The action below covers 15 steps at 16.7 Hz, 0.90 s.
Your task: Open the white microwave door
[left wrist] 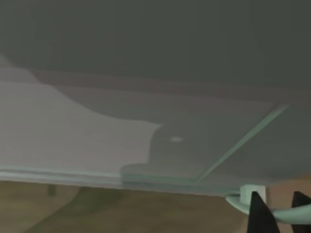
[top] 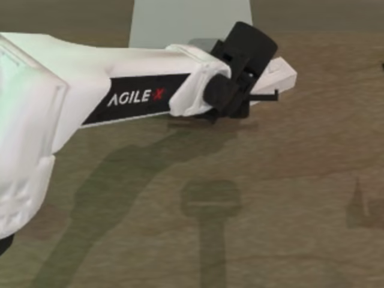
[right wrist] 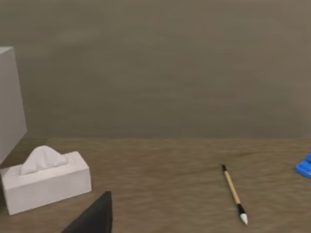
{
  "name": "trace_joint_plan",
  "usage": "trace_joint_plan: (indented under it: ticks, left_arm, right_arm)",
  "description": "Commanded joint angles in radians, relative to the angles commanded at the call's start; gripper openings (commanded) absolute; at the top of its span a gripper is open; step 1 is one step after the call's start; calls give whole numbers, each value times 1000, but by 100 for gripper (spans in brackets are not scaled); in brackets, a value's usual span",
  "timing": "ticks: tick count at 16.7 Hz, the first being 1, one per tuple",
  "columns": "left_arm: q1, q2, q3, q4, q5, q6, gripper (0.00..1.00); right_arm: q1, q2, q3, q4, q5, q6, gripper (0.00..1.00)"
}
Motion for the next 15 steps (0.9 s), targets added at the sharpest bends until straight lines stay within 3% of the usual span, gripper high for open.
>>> trace_joint_plan:
  ticks: [15]
  left_arm:
    - [2, -23, -39, 26, 17, 27, 0]
  right_arm:
    - [0, 0, 0, 0, 0, 0, 100]
